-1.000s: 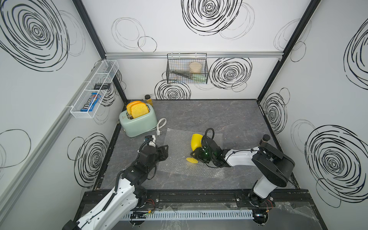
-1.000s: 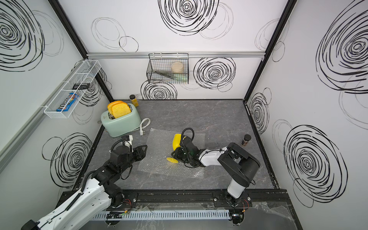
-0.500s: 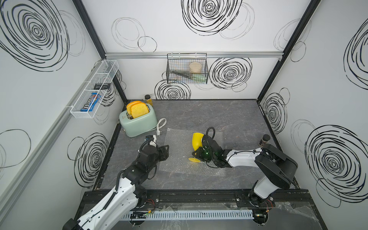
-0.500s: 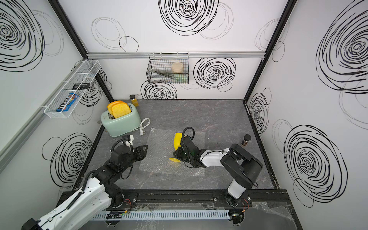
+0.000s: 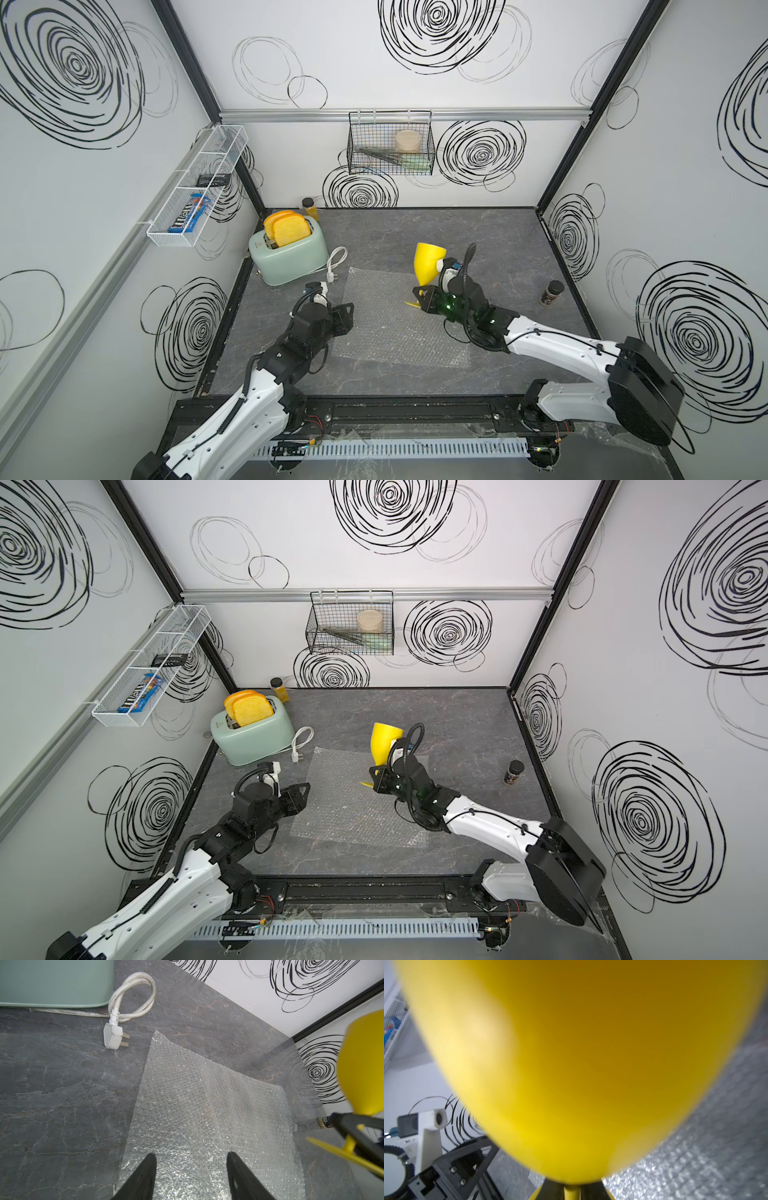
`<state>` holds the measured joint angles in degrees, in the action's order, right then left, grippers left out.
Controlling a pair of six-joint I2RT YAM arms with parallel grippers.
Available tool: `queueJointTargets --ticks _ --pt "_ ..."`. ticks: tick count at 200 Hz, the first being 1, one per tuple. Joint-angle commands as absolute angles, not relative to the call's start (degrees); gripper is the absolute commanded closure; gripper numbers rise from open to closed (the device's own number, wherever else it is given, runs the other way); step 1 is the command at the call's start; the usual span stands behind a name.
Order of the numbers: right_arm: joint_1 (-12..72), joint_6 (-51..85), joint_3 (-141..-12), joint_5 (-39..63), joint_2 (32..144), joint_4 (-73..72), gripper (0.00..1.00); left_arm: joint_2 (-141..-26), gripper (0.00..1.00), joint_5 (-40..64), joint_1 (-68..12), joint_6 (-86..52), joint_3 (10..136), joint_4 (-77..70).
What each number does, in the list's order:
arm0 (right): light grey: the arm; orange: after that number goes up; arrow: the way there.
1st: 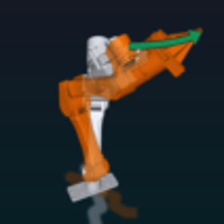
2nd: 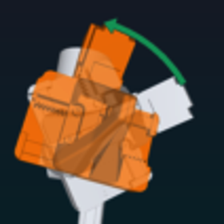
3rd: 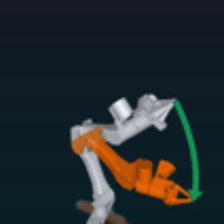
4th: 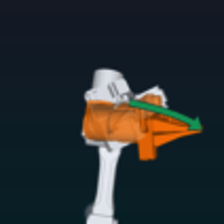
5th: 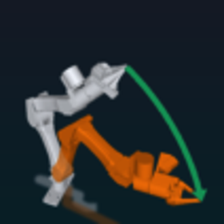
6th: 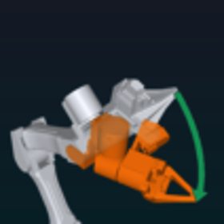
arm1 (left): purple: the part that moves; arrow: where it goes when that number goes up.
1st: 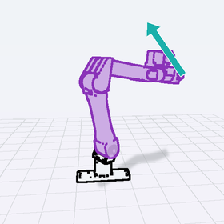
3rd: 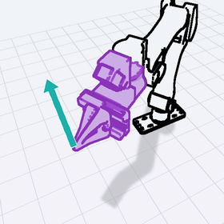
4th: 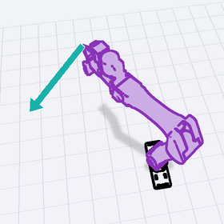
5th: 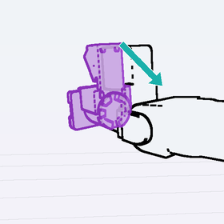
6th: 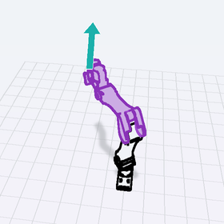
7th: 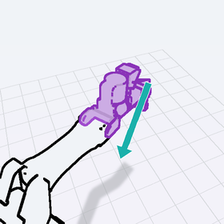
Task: Unpack wine glasses from bubble wrap
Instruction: Pick up the wine glass from the bubble wrap, then place the wine glass at the center of the board.
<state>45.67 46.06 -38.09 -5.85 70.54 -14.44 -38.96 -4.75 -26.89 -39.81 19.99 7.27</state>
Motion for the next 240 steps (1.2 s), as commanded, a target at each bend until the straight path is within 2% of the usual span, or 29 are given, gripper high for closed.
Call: queueJointTargets --ticks 1,56,97,140,185,240 --pt "41.3 34.0 -37.0 -17.8 67.9 -15.4 0.88 -39.5 0.41 -3.8 -27.2 -39.5 19.5 3.7" --pt "27.7 25.1 -32.1 -30.8 71.9 -32.8 0.88 -40.5 0.41 -2.8 -27.5 -40.2 19.4 3.4" --pt "20.9 26.0 -35.0 -35.0 85.4 -40.9 0.88 -42.3 0.41 -2.2 -28.0 -40.4 20.1 2.9" --pt "16.8 27.4 -41.8 -36.3 98.7 -41.4 0.89 -42.8 0.41 -2.5 -28.1 -41.0 21.1 3.2" --pt "17.6 28.1 -45.1 -40.8 102.4 -38.2 0.89 -42.5 0.41 -3.0 -28.0 -40.8 22.1 4.0" --pt "28.2 27.8 -37.7 -56.6 97.0 -37.7 0.89 -41.4 0.41 -1.5 -27.6 -41.4 22.1 4.7"
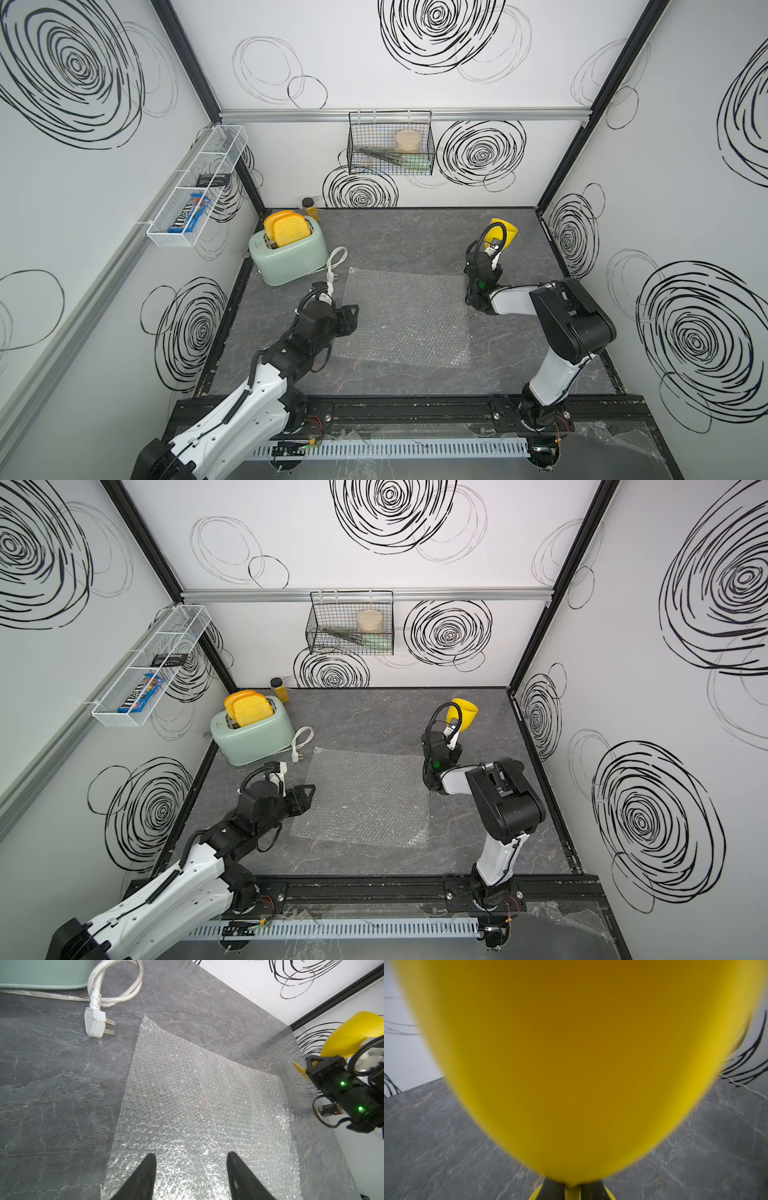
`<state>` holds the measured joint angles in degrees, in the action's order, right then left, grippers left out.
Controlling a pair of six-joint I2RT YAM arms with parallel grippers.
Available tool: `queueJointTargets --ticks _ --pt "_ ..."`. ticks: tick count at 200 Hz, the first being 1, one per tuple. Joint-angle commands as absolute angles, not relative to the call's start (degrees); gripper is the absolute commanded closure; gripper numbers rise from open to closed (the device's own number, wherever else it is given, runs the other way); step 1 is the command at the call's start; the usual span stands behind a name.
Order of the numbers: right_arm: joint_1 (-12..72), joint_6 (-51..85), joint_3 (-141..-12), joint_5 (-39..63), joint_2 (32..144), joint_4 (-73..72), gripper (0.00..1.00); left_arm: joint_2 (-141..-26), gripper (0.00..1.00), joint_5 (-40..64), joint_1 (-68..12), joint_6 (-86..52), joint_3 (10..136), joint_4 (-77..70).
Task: Unpack wine glasses from bubble wrap
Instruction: Place the wine glass at the center of the board.
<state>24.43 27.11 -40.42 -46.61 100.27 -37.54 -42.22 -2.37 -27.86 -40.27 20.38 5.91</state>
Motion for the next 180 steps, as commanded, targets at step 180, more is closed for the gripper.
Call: queueJointTargets --ticks 180 --pt "37.3 69.6 -37.6 -66.6 106.0 -2.7 0.87 -41.0 0.4 1.5 -27.5 -43.2 22.7 4.5"
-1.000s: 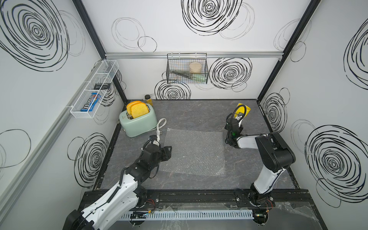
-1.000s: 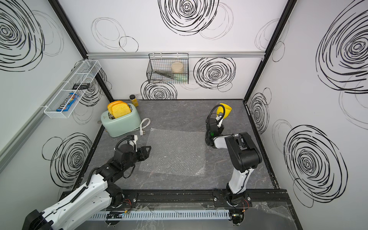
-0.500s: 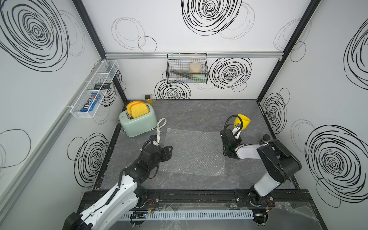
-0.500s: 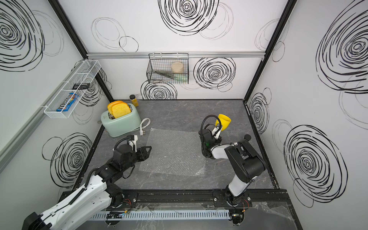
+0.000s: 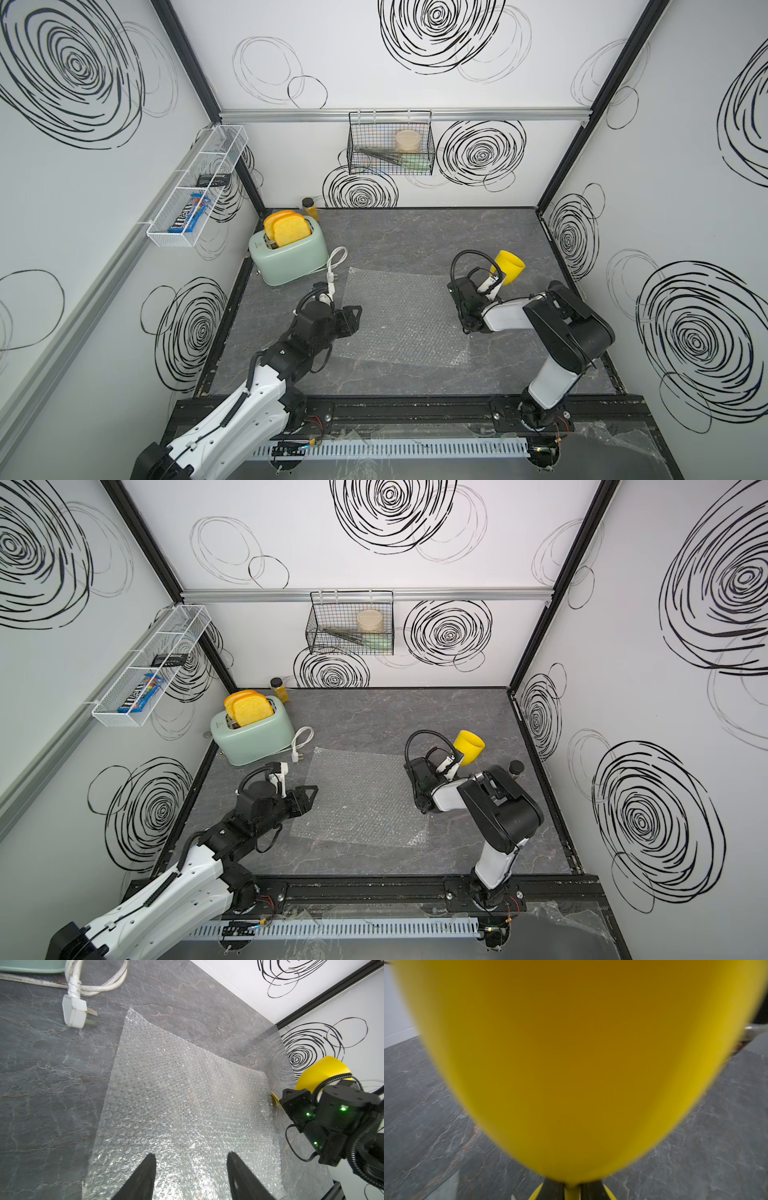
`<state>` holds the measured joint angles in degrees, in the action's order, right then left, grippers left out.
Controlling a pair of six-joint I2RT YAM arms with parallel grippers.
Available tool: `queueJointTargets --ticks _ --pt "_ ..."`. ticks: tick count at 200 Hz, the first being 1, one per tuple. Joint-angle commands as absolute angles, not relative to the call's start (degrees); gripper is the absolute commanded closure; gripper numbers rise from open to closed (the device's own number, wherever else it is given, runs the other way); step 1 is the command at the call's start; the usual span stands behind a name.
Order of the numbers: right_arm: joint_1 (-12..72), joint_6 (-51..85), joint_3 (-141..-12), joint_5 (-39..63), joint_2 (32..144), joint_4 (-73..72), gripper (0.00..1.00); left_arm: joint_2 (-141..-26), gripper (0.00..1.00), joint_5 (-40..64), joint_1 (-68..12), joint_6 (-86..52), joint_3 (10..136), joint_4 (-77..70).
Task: Unpack wine glasses from bubble wrap
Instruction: Place the wine glass at the center of the board, then adjust the bubble wrap at the center of the board.
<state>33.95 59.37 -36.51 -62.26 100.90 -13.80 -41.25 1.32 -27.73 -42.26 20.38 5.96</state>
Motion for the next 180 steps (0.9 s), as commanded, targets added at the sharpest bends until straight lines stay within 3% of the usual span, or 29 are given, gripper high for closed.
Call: queueJointTargets --ticks 1,17,38,62,72,90,180 --pt "37.6 70.0 -37.8 -67.0 106.3 -2.6 0.87 -41.0 0.4 1.5 -27.5 -43.2 22.7 4.5" --pt "40.5 85.2 -42.5 -73.3 110.9 12.5 0.86 -40.7 0.4 1.6 -27.5 -43.1 22.7 4.9" --pt "42.7 109.5 -51.2 -76.8 118.7 39.2 0.77 -40.4 0.4 1.6 -27.3 -43.2 22.5 4.9" --pt "45.8 147.0 -62.1 -80.7 132.1 76.2 0.5 -40.5 0.4 1.8 -27.2 -43.0 22.7 5.0" --pt "47.2 145.9 -62.8 -83.7 134.4 77.2 0.32 -40.6 0.4 1.8 -27.1 -42.9 22.8 4.9" --pt "48.5 147.7 -61.0 -84.7 132.7 77.1 0.24 -40.6 0.4 2.1 -26.9 -42.8 22.6 4.9" --pt "49.4 139.7 -59.7 -92.1 121.2 77.1 0.17 -40.8 0.4 2.5 -26.8 -43.0 22.2 4.0"
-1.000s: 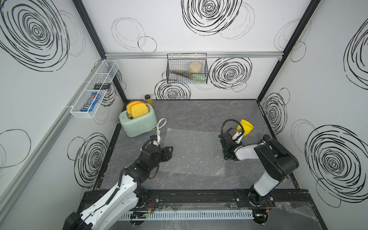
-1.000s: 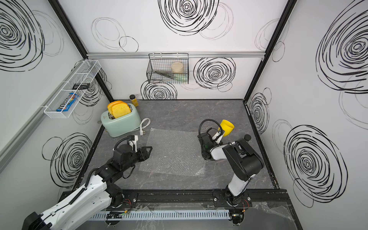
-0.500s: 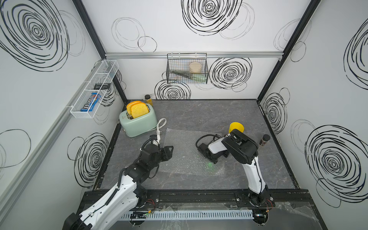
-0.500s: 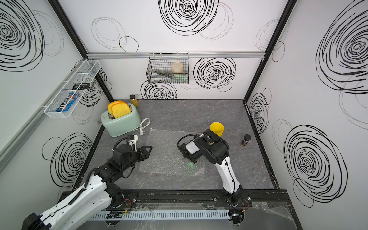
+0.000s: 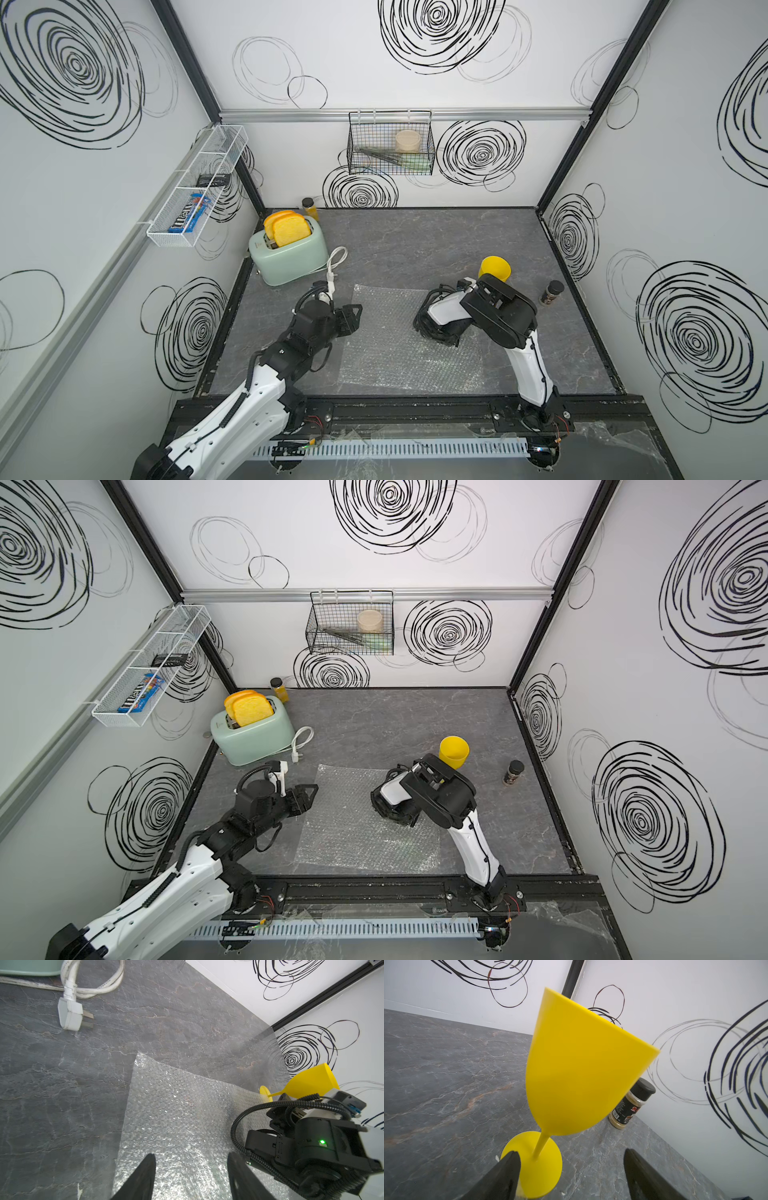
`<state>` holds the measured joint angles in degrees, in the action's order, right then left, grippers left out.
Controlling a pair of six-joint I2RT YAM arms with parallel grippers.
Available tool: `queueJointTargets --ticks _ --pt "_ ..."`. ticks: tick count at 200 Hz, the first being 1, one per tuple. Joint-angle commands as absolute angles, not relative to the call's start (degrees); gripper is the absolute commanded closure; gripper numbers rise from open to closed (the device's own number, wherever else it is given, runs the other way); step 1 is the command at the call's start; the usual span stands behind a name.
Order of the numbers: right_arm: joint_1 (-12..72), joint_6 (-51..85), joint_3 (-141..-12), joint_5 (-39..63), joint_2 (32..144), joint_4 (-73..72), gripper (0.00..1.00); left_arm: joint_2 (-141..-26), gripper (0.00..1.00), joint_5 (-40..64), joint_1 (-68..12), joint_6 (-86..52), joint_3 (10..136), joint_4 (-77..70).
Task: Unpack wine glasses from bubble wrap
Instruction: Adjust the bubble wrap at the center of the board, then reset both arms
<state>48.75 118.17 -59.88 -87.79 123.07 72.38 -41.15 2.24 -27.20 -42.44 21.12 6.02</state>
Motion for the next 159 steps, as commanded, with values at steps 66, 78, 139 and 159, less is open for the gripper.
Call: queueJointTargets --ticks 66,78,139,159 --pt "53.1 127.8 -66.9 -93.0 114.2 77.2 0.11 -40.0 0.4 2.2 -26.8 -42.9 22.2 4.6" --pt "54.4 125.5 -68.5 -93.3 112.6 77.1 0.09 -40.0 0.4 2.0 -26.8 -42.7 22.2 4.8" --pt "57.0 96.4 -89.7 -96.1 107.9 77.1 0.01 -38.3 0.39 1.4 -25.9 -42.2 22.8 5.7" --pt "56.8 82.1 -100.0 -95.5 109.1 77.0 0.01 -37.7 0.39 1.2 -25.6 -42.4 22.8 5.8"
